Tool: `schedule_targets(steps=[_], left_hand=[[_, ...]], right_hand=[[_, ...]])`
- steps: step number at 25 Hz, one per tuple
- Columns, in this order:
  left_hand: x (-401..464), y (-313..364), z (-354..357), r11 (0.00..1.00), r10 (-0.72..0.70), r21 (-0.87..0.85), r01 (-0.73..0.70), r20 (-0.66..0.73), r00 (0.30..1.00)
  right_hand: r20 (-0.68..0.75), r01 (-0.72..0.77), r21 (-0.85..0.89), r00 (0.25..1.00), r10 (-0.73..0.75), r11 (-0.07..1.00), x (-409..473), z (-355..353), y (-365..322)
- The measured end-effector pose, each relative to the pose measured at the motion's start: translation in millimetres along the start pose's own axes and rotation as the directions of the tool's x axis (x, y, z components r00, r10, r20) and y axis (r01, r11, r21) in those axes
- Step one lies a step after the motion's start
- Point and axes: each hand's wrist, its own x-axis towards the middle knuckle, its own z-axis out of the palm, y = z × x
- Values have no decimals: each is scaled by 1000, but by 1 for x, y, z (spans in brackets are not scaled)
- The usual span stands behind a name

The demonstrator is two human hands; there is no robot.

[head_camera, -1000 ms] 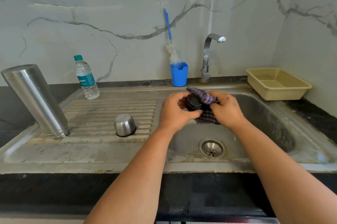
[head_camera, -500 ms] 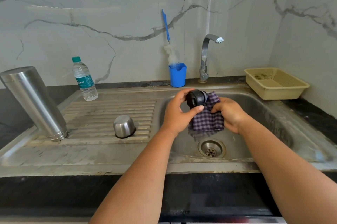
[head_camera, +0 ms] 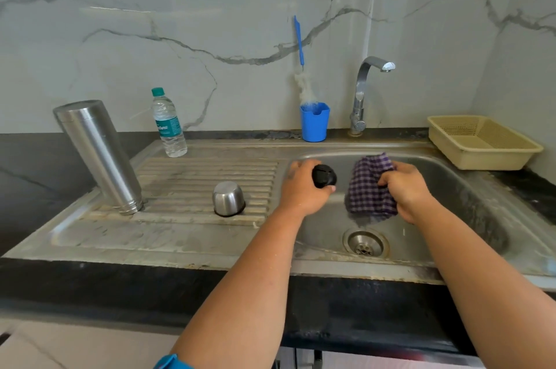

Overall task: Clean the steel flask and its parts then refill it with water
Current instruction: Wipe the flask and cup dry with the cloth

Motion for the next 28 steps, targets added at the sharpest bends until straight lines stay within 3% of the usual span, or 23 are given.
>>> schedule_targets(steps=[2,6,9,14,21,28], left_hand=[[-13,6,-6,1000,24,-18,-24,8,1000],[-33,6,-52,999,53,10,-52,-55,997],[-50,-14,-103,1000,27,-3,-27,-162,986],[-75,-90,-183,980,-189,10,198,-245,951],[-73,-152,-205,918,-395,-85,388,-301,868],[-61,-158,-207,903,-361,147,403,-247,899]], right_hand=[[65,-4,-105,998,11,995,-11,6,3],[102,-75,53,992,69,996,-34,35,-16],[127,-54,78,991,44,995,-48,60,-42],[163,-34,174,987,6,984,-68,103,-67],[137,9,85,990,-21,996,-80,148,-74],[100,-6,89,995,-3,996,-66,146,-76]])
